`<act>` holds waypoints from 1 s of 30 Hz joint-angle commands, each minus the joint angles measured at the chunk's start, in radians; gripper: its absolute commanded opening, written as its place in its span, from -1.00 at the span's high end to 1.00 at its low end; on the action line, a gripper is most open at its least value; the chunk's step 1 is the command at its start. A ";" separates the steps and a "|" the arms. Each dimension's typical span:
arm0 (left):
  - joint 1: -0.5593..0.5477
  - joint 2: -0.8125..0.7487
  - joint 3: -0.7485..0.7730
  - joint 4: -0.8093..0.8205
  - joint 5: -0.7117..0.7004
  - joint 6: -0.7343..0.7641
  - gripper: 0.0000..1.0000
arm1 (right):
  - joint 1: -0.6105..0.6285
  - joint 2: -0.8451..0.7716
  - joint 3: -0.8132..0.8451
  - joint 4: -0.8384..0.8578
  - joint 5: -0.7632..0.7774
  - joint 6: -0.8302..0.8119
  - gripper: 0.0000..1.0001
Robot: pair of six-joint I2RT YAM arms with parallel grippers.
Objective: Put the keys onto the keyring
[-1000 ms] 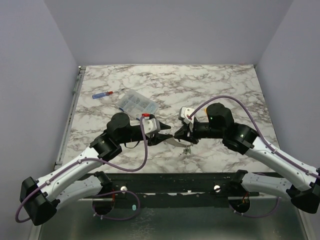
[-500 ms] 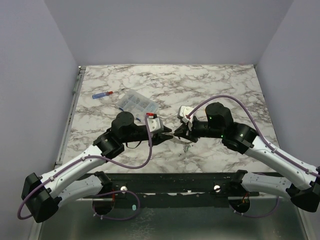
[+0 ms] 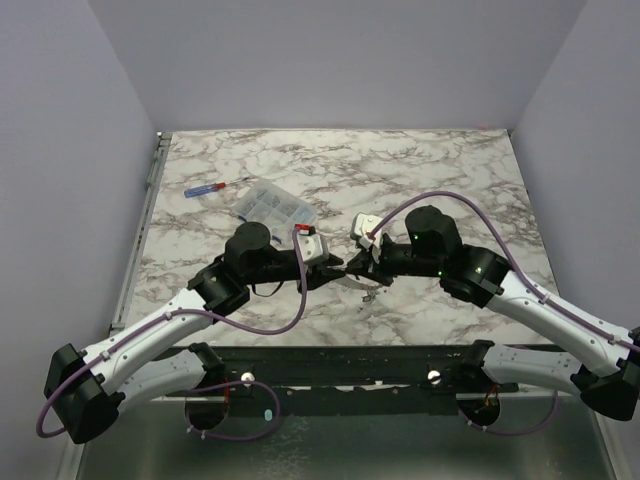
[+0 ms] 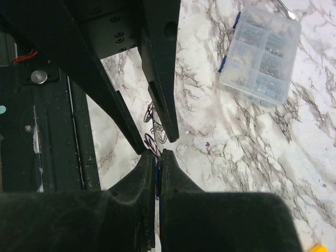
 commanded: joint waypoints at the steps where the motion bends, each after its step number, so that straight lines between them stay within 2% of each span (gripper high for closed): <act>1: 0.001 -0.020 0.022 0.035 0.004 0.000 0.32 | 0.012 0.013 0.035 -0.012 0.027 -0.016 0.99; 13: 0.001 -0.054 0.020 0.047 -0.007 0.006 0.17 | 0.015 0.018 0.041 -0.018 0.029 -0.017 0.99; 30: 0.001 -0.002 0.029 0.033 0.025 -0.024 0.33 | 0.020 0.003 0.045 0.003 0.016 -0.012 0.99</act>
